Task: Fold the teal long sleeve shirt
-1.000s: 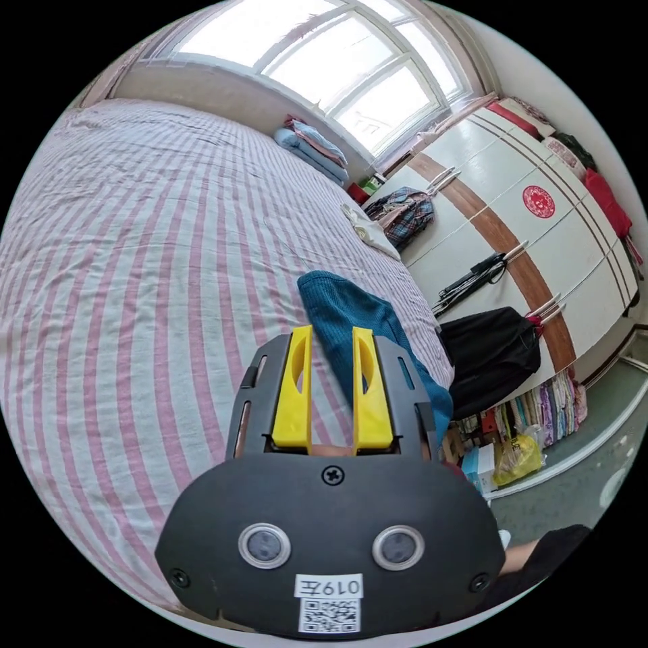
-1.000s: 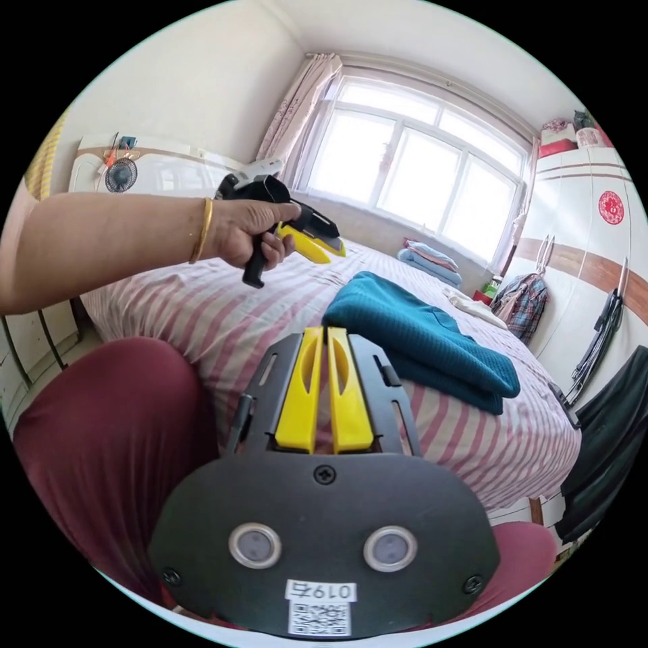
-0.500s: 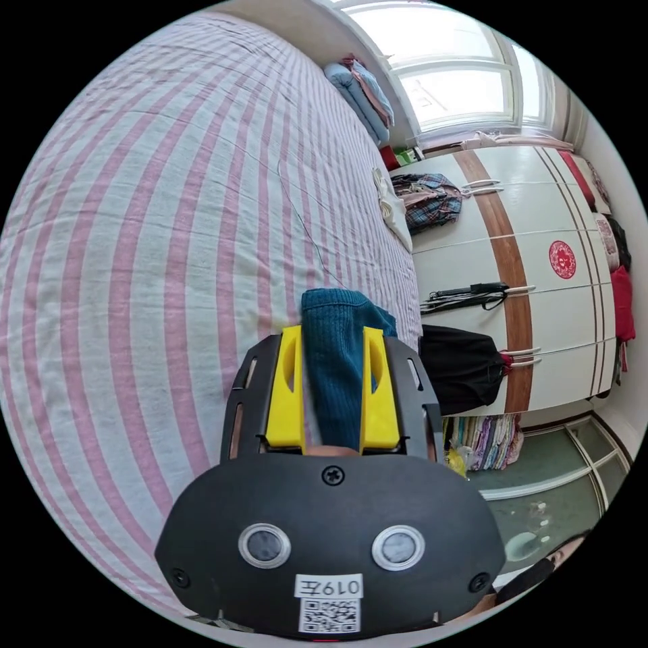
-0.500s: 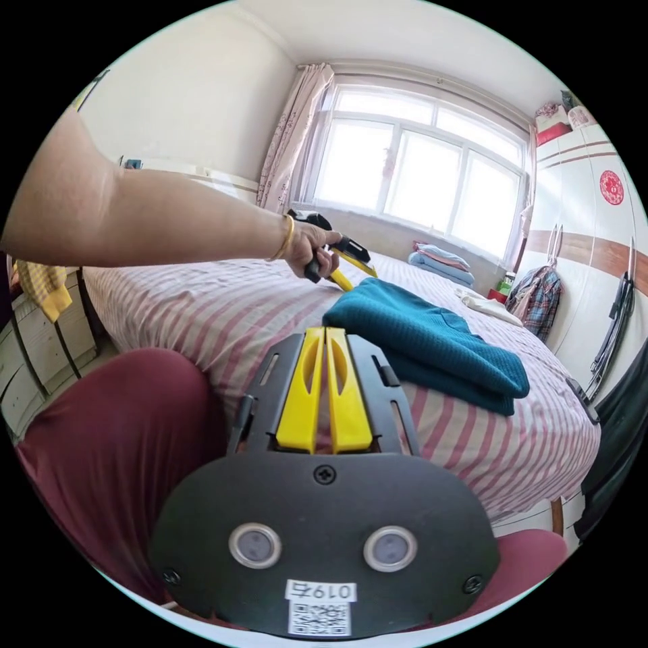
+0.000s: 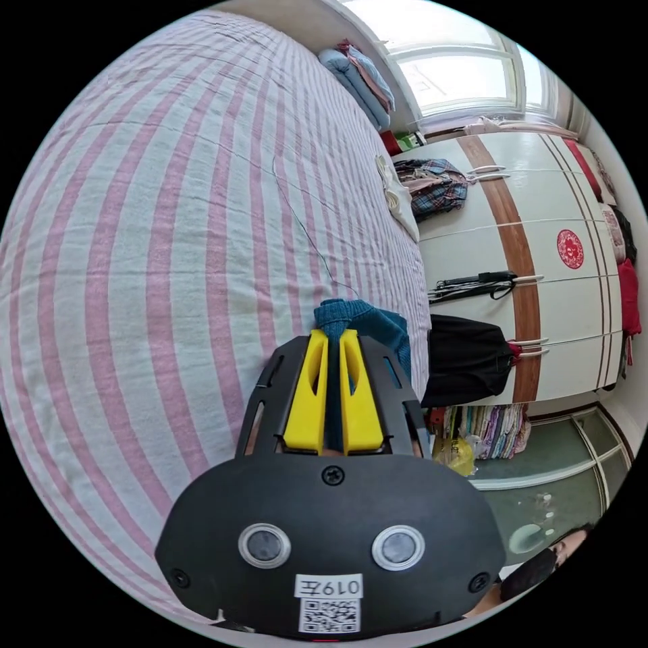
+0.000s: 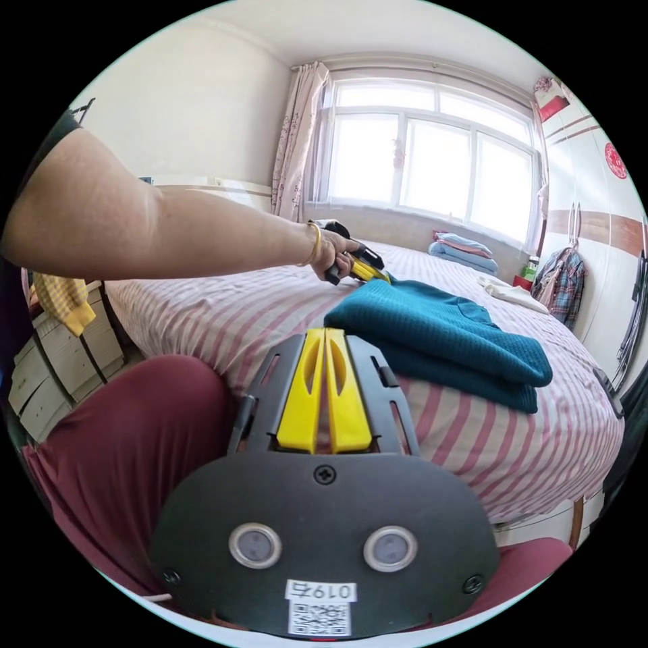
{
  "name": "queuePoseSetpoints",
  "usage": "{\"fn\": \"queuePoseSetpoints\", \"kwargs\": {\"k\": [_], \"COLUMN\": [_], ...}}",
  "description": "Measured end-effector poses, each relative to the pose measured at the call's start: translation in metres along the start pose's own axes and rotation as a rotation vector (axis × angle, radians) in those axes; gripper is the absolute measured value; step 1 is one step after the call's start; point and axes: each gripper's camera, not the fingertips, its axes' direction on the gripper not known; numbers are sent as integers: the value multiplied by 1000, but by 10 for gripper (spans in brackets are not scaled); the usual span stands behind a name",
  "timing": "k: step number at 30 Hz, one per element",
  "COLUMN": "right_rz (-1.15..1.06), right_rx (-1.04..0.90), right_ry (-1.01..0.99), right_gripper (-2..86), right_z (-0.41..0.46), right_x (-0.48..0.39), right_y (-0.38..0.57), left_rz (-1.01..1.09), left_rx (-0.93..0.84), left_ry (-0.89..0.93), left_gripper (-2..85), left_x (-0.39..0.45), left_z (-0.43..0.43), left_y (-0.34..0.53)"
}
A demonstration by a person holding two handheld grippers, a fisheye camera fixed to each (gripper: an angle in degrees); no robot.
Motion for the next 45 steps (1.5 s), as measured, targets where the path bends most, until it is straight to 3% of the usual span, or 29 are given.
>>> {"fn": "queuePoseSetpoints", "kwargs": {"k": [6,12,17,21,25,30,33,38,45], "right_rz": [13,-8,1,16,-1,53,188,490,633], "right_rx": [-25,-35,-61,-113,-78,57,20,-78,-135], "right_ry": [10,122,114,102,132,309,375,217,96], "right_gripper": [-8,6,60,71,16,13,53,65,75], "right_z": [15,18,15,13,-13,-66,-76,-55,-8], "right_x": [-9,-32,-32,-27,-23,30,103,213,267], "right_y": [20,38,54,71,82,78,88,132,162], "left_rz": [2,-40,-63,-57,-51,204,440,687,700], "left_rx": [-25,-6,-10,18,90,73,6,-1,27], "left_ry": [-39,129,300,270,231,191,245,114,-10], "left_gripper": [34,52,115,131,134,130,125,114,104], "left_x": [1,-25,-35,-29,-20,43,93,144,157], "left_z": [2,-5,-11,-23,-43,-59,-50,-13,21], "left_y": [-6,2,8,13,29,80,155,298,363]}}
